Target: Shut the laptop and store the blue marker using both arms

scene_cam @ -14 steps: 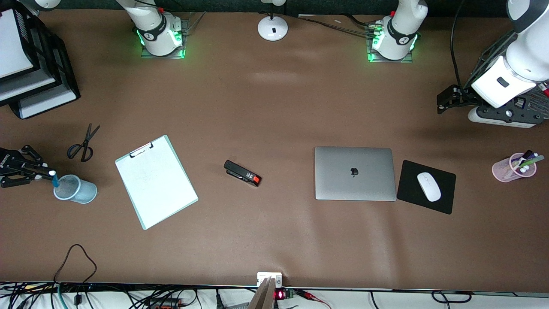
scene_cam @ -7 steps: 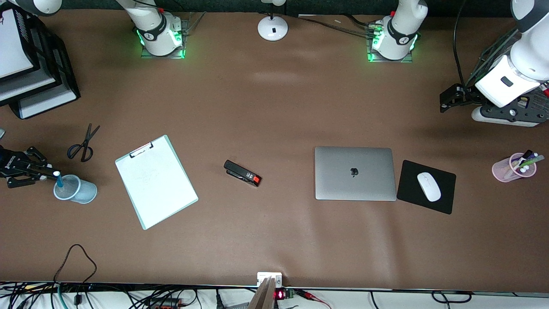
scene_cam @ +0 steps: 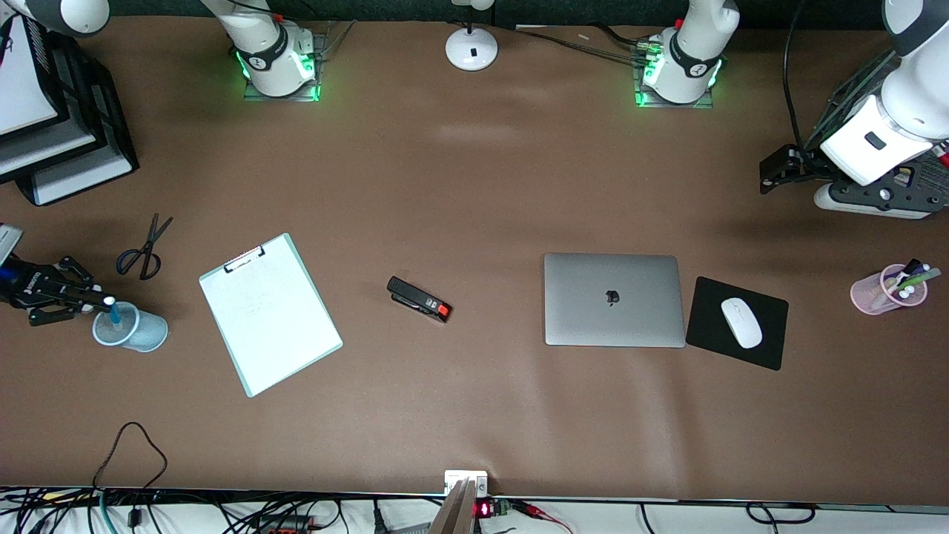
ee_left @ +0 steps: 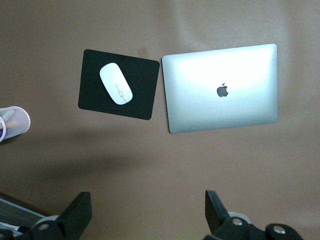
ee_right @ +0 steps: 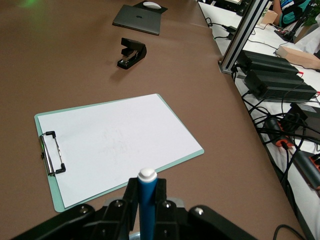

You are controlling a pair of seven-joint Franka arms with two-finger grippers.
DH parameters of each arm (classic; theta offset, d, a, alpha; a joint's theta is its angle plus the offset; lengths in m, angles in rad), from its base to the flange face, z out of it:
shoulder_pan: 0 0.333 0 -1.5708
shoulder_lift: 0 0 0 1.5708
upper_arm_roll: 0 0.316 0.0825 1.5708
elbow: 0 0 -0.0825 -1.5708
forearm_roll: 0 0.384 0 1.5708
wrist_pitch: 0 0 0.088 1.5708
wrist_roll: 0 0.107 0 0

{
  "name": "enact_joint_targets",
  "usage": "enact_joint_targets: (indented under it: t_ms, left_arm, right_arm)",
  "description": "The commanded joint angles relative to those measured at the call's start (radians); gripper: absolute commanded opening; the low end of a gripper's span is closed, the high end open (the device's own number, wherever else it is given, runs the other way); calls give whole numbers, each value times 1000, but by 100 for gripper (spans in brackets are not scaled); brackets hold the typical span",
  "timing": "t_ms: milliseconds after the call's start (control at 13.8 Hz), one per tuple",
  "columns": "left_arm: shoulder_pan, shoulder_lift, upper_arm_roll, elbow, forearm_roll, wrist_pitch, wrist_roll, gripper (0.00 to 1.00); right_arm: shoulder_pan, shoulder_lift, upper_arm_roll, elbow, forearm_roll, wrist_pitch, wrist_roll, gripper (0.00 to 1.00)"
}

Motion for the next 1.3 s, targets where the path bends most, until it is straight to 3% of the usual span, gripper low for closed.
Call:
enact_joint_targets:
  t_ms: [0, 578, 1228]
  left_arm:
    - [2, -17, -3, -8, -13, -9, 19, 100]
    - [0, -17, -5, -8, -13, -11, 19, 100]
    - [-3, -17, -6, -8, -13, -15, 16, 100]
  right_arm:
    - [-26, 36, 13, 48, 23, -3, -32, 0]
    - [-38, 82, 14, 53, 61, 31, -28, 0]
    - [-38, 113, 10, 58, 38, 63, -25, 0]
